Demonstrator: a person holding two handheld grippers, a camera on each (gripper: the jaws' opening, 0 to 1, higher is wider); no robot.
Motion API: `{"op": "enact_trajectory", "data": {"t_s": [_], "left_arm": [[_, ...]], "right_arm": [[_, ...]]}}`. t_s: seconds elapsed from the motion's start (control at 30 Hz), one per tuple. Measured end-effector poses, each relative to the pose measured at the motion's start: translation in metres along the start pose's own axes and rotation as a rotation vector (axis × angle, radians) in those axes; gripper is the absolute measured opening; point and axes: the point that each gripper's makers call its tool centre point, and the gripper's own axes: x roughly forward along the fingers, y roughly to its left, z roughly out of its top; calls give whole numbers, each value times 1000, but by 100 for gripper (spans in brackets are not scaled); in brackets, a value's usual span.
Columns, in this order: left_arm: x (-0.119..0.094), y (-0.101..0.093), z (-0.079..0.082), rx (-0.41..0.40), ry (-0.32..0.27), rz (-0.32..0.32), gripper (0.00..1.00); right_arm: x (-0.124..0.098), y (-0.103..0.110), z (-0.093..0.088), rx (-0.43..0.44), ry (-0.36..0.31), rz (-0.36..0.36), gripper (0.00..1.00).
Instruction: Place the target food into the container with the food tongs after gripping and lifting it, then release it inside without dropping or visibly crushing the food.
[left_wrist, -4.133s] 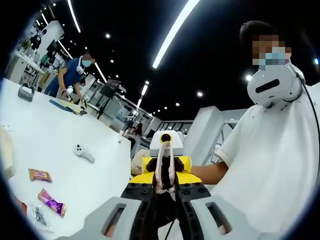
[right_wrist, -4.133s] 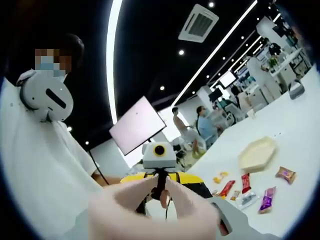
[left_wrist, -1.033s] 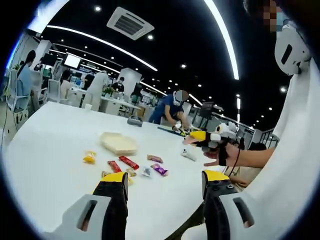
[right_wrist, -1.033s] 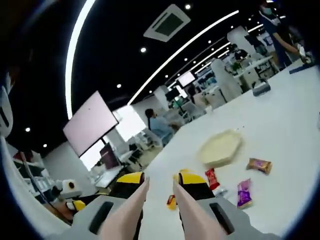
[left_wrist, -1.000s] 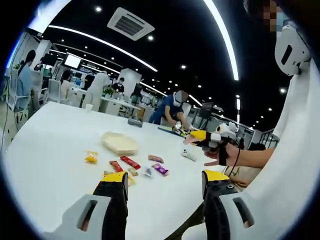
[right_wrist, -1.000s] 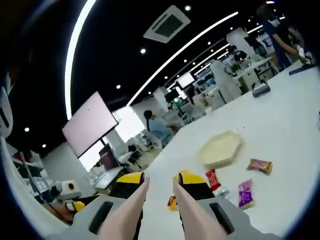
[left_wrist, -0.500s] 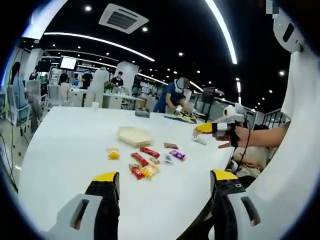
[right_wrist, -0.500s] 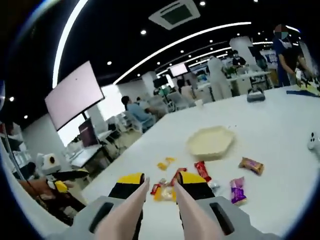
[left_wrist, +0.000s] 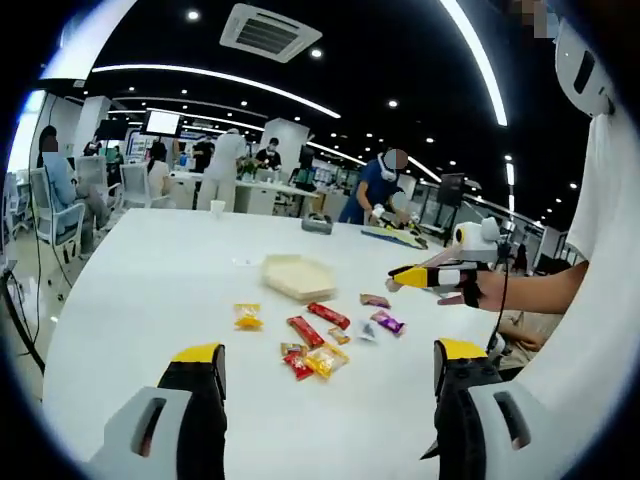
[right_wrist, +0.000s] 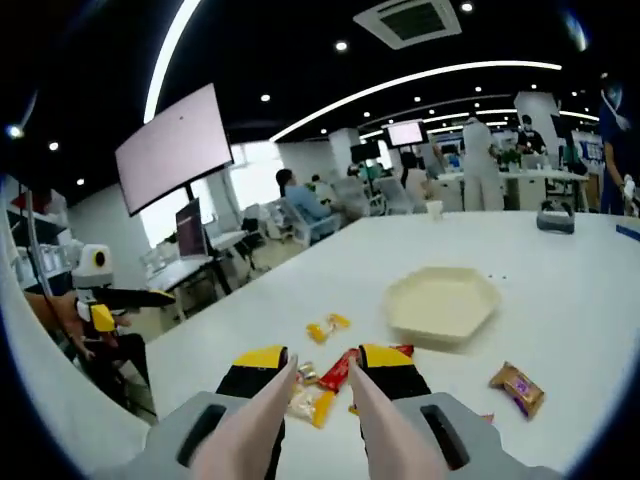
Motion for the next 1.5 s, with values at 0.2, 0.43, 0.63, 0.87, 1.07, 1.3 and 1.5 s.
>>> {"op": "enact_trajectory", "data": {"t_s": [0.2,0.43,0.63,0.87,1.07,1.3,1.5], "left_arm": [[13,-5,-1,-40,-20,51,98],[13,-3,3,-46,-7,71,99],[2,4,0,-62,-34,123,99],[-2,-2,-16,-27,33,123,100],[0,-11,-33,46,116,90,100],[-6,-5,-34,2,105,105,100],[-11,-5,-38,4,122,115,100]], "right_arm": [[15,-15,-21,-46,62,-6,27],[38,-28,-37,3,108,-66,27],[55,-20,-47,-30,148,-43,27],[61,-22,-62,-33,219,-103,27],[65,-34,-87,20,297,-203,27],[77,-38,-91,16,307,-252,27],[88,-22,-95,-166,346,-128,27]]}}
